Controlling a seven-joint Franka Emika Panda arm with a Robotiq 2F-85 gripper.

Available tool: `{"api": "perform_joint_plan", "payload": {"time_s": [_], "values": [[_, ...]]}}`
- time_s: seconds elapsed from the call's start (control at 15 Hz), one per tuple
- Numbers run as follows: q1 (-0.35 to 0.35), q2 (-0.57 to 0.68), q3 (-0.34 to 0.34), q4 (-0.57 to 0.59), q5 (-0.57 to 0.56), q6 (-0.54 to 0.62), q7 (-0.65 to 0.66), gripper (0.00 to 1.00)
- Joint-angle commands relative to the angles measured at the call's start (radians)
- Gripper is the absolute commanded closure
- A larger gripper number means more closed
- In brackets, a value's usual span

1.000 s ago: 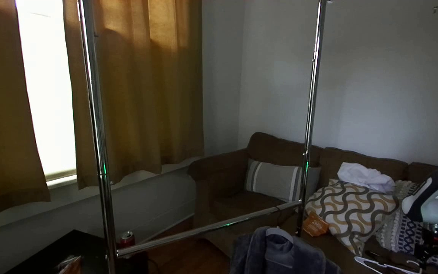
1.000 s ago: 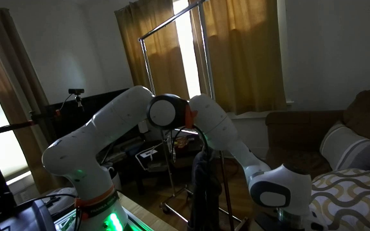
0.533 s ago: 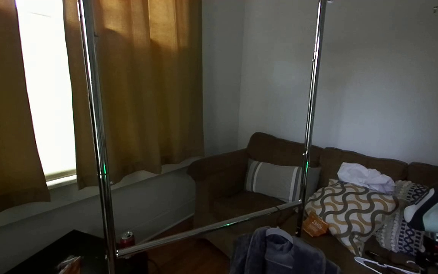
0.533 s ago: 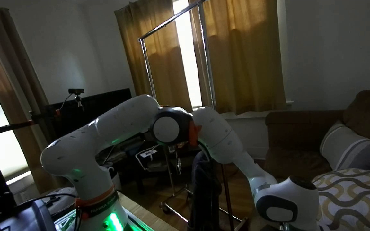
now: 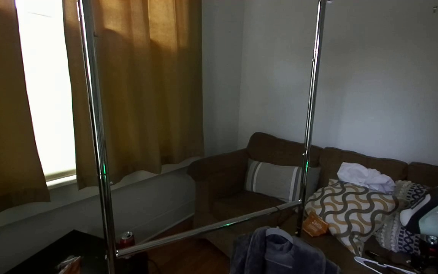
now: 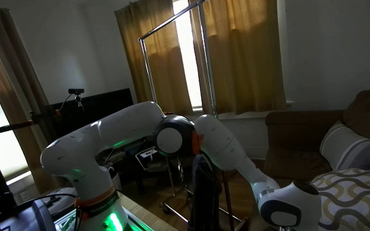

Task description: Place the white clothes hanger on the top rail

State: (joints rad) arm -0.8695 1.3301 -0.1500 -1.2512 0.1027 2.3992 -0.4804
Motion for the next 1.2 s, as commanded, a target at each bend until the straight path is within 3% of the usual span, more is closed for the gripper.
{"api": "perform_joint_plan", "payload": {"time_s": [0.0,0.4,0.47,0.53,1.13], "values": [[-0.018,0.120,0.003,0.144,-0.045,-0.008,0.051,0.00],[-0.023,0.224,-0.020,0.269,-0.094,0.016,0.054,0.00],[-0.021,0.157,-0.013,0.163,-0.107,0.057,0.051,0.14],[-0.024,0.164,-0.012,0.171,-0.112,0.057,0.052,0.26],[-0.037,0.163,0.011,0.161,-0.133,0.072,0.030,0.95]]}}
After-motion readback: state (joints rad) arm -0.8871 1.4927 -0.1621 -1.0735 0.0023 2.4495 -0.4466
